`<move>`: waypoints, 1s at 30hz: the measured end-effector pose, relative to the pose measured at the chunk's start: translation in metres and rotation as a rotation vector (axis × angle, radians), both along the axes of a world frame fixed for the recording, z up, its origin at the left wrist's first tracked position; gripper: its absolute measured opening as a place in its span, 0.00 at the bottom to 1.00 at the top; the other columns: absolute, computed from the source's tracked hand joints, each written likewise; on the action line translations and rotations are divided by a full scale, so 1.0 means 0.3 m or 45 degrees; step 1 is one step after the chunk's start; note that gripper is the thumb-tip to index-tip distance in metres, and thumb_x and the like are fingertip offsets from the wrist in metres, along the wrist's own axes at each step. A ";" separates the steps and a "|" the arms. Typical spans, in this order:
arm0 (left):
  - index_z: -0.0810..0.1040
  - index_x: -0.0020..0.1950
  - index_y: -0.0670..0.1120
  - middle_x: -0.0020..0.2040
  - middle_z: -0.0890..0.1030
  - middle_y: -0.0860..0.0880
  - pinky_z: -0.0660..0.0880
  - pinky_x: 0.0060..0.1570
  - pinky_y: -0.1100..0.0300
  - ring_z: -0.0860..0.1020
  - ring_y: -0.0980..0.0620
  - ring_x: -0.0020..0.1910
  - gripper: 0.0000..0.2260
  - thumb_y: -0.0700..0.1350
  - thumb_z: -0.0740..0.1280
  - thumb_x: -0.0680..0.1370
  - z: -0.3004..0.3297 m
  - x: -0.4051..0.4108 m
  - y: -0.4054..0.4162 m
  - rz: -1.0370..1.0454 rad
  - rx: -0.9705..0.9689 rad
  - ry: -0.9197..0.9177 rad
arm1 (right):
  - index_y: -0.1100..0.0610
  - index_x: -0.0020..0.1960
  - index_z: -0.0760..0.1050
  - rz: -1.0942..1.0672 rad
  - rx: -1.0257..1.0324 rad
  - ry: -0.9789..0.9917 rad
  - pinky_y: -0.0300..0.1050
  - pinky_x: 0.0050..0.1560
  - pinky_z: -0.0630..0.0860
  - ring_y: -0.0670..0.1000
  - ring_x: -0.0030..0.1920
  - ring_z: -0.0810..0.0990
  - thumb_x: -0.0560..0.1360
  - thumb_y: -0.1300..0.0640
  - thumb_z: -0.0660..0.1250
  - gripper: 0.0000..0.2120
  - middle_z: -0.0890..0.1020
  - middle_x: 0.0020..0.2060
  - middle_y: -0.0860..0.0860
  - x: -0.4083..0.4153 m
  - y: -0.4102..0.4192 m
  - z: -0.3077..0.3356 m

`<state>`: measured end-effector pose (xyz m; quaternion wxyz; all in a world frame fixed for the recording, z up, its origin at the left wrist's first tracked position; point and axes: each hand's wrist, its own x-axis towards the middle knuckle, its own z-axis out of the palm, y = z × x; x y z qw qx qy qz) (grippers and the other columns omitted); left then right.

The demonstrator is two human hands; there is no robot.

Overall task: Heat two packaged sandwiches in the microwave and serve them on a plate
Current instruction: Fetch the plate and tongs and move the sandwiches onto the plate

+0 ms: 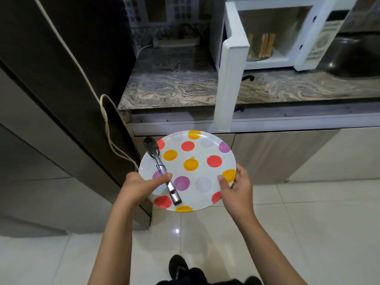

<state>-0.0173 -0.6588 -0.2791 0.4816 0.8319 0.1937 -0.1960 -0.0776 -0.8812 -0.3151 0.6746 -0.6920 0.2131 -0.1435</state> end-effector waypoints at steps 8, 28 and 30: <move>0.75 0.57 0.40 0.47 0.77 0.45 0.73 0.28 0.60 0.77 0.50 0.38 0.42 0.68 0.76 0.55 0.002 -0.134 -0.405 -0.238 0.107 0.062 | 0.51 0.60 0.70 -0.158 -0.010 -0.041 0.46 0.51 0.80 0.48 0.51 0.81 0.73 0.67 0.69 0.20 0.81 0.51 0.51 -0.207 -0.395 0.005; 0.77 0.47 0.40 0.37 0.78 0.44 0.76 0.31 0.54 0.76 0.47 0.33 0.31 0.64 0.76 0.60 -0.025 -0.058 -1.118 -0.380 0.080 0.020 | 0.53 0.60 0.72 -0.403 0.005 -0.051 0.35 0.45 0.79 0.49 0.50 0.82 0.73 0.67 0.69 0.18 0.82 0.50 0.52 -0.208 -1.044 -0.019; 0.78 0.47 0.41 0.37 0.78 0.44 0.78 0.32 0.53 0.77 0.48 0.33 0.31 0.64 0.77 0.59 -0.040 0.026 -1.151 -0.397 0.048 0.010 | 0.53 0.60 0.72 -0.406 0.024 -0.066 0.35 0.45 0.80 0.48 0.50 0.82 0.73 0.67 0.69 0.18 0.83 0.49 0.50 -0.142 -1.081 -0.023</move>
